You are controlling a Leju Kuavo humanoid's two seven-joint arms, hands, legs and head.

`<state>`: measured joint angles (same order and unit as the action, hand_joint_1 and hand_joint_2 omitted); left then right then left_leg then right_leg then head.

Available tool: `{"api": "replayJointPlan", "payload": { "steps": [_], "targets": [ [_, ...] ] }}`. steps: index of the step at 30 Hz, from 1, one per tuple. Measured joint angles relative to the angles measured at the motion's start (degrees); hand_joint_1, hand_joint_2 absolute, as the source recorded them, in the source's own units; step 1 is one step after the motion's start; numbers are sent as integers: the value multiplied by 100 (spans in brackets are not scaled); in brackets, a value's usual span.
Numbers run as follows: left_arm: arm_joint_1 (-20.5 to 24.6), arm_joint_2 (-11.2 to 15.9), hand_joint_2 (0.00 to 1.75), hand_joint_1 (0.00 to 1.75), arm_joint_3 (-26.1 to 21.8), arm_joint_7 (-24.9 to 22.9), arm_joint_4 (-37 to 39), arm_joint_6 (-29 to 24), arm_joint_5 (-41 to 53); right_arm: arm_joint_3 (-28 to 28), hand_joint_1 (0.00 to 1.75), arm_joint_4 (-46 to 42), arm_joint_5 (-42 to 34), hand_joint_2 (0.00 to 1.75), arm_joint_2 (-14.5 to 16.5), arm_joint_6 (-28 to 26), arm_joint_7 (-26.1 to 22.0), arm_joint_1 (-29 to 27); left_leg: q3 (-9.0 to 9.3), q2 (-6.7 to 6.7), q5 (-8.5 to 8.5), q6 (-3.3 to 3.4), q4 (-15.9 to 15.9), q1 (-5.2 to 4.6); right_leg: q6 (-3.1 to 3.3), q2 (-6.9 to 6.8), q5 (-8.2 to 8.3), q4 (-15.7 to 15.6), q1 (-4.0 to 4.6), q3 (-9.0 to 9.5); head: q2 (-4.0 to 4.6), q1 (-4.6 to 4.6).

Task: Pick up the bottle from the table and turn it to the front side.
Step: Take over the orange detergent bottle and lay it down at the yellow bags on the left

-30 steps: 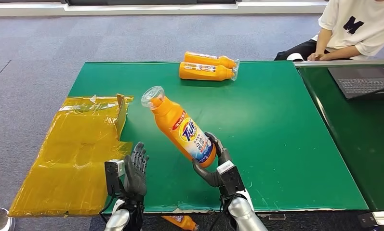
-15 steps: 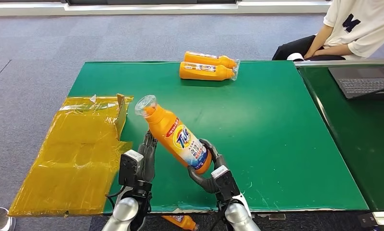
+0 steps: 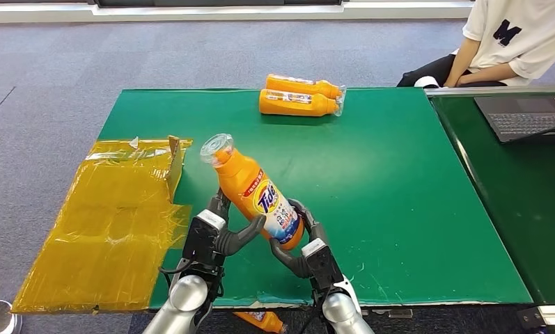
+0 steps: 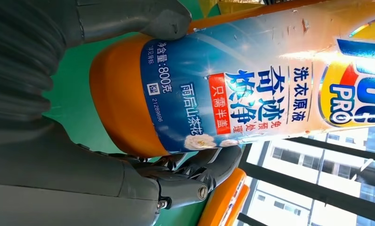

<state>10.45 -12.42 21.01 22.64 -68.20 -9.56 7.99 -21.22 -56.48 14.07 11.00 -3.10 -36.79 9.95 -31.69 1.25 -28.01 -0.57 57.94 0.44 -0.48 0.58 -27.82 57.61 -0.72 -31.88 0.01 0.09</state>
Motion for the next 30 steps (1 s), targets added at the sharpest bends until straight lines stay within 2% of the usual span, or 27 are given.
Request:
{"api": "replayJointPlan", "payload": {
  "steps": [8, 14, 19, 30],
  "targets": [
    [200, -1, 175, 0, 224, -188, 218, 461, 242, 76, 175, 67, 99, 175, 21, 20, -21, 34, -1, 1, 0, 0, 0, 0, 0, -1, 0, 0, 0, 0, -1, -2],
    [687, -89, 175, 0, 612, -206, 739, 743, 292, 127, 175, 305, 115, 175, 98, 33, -73, 170, -3, 1, 1, 0, 1, -1, -2, 0, 3, 0, -1, 0, -1, -2],
    [867, -110, 175, 0, 719, -216, 941, 767, 293, 189, 175, 411, 112, 175, 114, 31, -83, 222, -2, -1, 1, 0, 2, -1, 0, 7, 5, 0, -1, -1, -1, -2],
    [969, -139, 175, 0, 732, -215, 1076, 774, 293, 209, 175, 504, 115, 175, 126, 33, -81, 237, -5, -2, 1, 0, 2, -1, 0, 7, 5, 0, -1, -4, -1, -2]
  ]
}}
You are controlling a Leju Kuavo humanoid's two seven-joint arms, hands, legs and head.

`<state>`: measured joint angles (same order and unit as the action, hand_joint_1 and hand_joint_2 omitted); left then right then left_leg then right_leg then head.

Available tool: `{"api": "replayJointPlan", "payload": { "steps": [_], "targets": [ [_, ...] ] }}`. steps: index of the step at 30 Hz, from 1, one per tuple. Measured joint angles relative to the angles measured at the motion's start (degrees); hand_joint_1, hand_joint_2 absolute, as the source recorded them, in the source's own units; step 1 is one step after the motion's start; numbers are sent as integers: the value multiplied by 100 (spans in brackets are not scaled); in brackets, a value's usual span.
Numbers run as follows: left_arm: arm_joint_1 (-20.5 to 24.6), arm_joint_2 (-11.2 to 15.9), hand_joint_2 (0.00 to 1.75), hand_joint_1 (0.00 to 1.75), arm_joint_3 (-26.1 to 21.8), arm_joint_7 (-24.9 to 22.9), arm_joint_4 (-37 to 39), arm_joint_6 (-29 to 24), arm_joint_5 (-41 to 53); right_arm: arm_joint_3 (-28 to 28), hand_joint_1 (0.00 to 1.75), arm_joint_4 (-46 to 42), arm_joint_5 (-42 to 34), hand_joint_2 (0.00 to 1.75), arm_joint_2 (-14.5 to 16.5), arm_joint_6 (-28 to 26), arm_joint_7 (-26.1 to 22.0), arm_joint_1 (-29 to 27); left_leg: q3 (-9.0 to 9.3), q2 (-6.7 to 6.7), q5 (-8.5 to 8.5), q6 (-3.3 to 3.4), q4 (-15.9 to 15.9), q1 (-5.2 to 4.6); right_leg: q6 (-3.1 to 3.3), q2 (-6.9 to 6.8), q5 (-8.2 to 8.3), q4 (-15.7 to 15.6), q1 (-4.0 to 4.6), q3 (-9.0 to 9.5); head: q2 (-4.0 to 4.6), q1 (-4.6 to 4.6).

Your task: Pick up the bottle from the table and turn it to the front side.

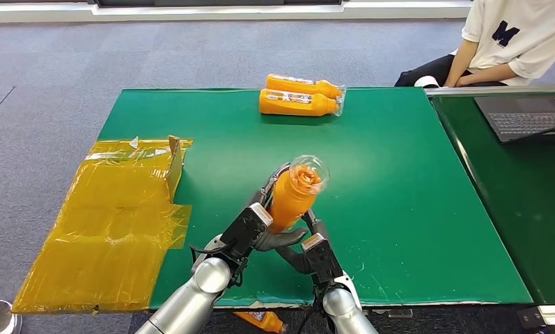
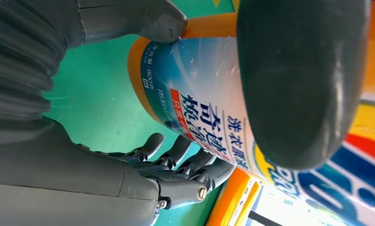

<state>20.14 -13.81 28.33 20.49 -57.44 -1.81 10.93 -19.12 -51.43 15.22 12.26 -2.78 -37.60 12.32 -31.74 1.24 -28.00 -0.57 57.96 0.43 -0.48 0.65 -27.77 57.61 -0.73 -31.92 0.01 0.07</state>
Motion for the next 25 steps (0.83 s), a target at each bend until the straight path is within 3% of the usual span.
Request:
{"api": "replayJointPlan", "payload": {
  "steps": [8, 15, 19, 25],
  "targets": [
    [86, -36, 175, 0, 36, -35, 49, 122, -47, 0, 175, 63, 0, 175, 3, 2, 1, 2, -1, 2, 0, 0, 0, 0, 0, 0, 0, 0, 0, 0, 0, 0],
    [459, -127, 175, 4, 163, -272, 260, 656, -475, 10, 175, 339, -30, 175, 53, -81, -13, 109, -2, 1, 3, -3, 0, 0, 0, -1, 1, 0, 0, 0, 0, 0],
    [605, -168, 175, 175, 228, -366, 386, 732, -548, 14, 175, 522, -24, 175, 108, -173, -19, 176, -2, 1, 3, -4, 0, 0, 1, 0, 2, 0, 0, -2, 0, 0],
    [821, -197, 175, 175, 389, -338, 659, 683, -516, 82, 175, 613, -30, 175, 135, -221, -6, 202, -3, 0, 3, -4, 0, 0, 1, 0, 2, 1, 0, -3, -1, 0]
  ]
}}
